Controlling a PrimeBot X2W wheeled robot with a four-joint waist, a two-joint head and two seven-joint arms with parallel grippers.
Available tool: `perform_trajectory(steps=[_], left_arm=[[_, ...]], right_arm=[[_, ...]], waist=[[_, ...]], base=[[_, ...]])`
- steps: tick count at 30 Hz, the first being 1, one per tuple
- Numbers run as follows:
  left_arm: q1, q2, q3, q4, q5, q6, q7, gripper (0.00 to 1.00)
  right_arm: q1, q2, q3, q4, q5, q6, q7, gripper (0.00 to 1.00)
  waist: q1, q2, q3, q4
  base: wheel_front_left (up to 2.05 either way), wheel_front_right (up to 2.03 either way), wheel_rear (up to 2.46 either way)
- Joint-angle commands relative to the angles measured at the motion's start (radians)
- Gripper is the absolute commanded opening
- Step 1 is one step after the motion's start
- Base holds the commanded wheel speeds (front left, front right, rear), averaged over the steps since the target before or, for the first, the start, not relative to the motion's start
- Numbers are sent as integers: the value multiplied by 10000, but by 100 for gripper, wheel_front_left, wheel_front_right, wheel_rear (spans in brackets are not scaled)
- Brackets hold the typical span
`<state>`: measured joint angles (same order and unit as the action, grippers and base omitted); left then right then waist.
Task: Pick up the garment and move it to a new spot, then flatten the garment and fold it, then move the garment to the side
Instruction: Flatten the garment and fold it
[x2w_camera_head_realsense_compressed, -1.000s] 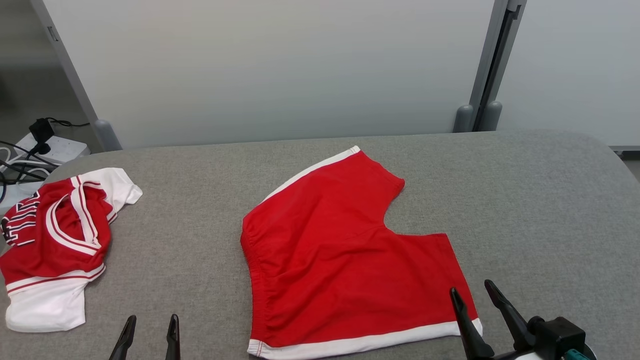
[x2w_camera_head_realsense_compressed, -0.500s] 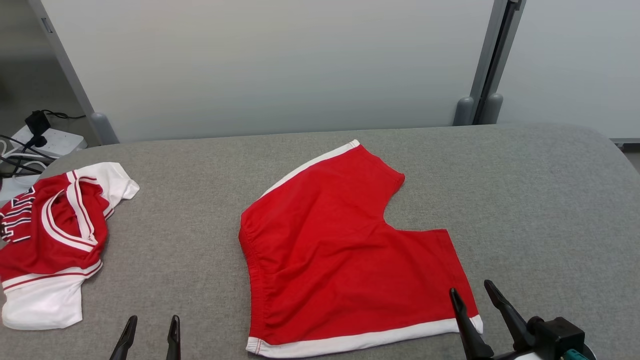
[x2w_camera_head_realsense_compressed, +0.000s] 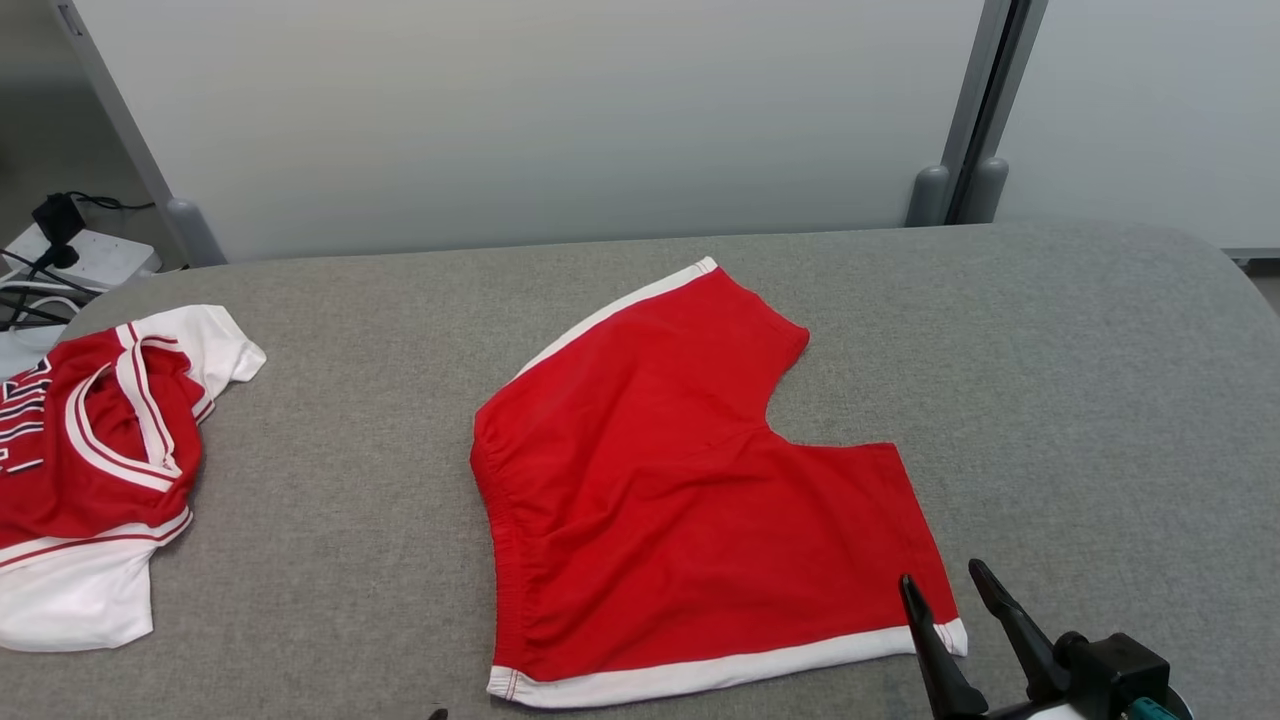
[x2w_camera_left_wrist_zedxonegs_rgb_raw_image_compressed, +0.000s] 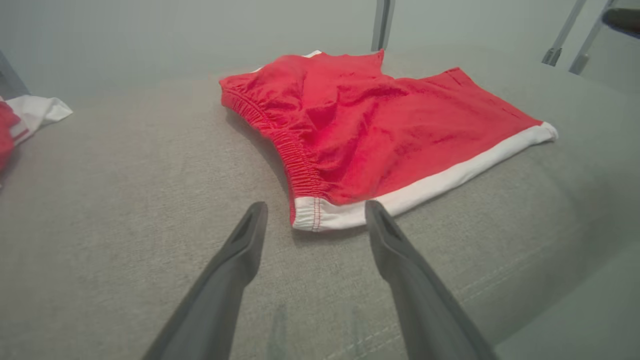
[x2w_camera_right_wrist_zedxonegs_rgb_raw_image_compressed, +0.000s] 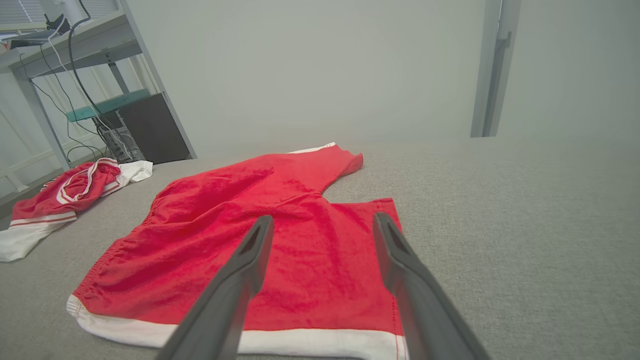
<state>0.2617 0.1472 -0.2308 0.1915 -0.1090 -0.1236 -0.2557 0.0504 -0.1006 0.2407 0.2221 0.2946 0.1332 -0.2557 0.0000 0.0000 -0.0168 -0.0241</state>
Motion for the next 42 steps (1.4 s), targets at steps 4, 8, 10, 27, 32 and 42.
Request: perform_trajectory(steps=[4,8,10,27,32,42], left_arm=[[-1112,413,-364,614,-338,-67,-61,100],[-2006,711,-957,1362,-697,-69,-61,100],[-2251,780,-1092,1608,-754,-69,-61,100],[-3143,1029,-1771,2651,-1622,-70,-61,100],[-3309,1128,-2006,2729,-1862,-70,-61,98],[-3491,1337,-2680,2848,-2407,-71,-61,0]], right_arm=[[-389,-157,255,-199,-15,-25,-61,100],[-471,-255,290,-236,26,-25,-61,100],[-520,-303,283,-251,35,-25,-61,100],[-708,-490,312,-339,85,-25,-61,100],[-733,-509,310,-365,98,-25,-61,100],[-787,-519,279,-361,156,-25,-61,100]], waist=[[0,0,161,-19],[0,0,381,-32],[0,0,465,-41],[0,0,834,-135],[0,0,900,-145],[0,0,1040,-132]], base=[[0,0,0],[0,0,0],[0,0,0],[0,0,0],[0,0,0],[0,0,0]])
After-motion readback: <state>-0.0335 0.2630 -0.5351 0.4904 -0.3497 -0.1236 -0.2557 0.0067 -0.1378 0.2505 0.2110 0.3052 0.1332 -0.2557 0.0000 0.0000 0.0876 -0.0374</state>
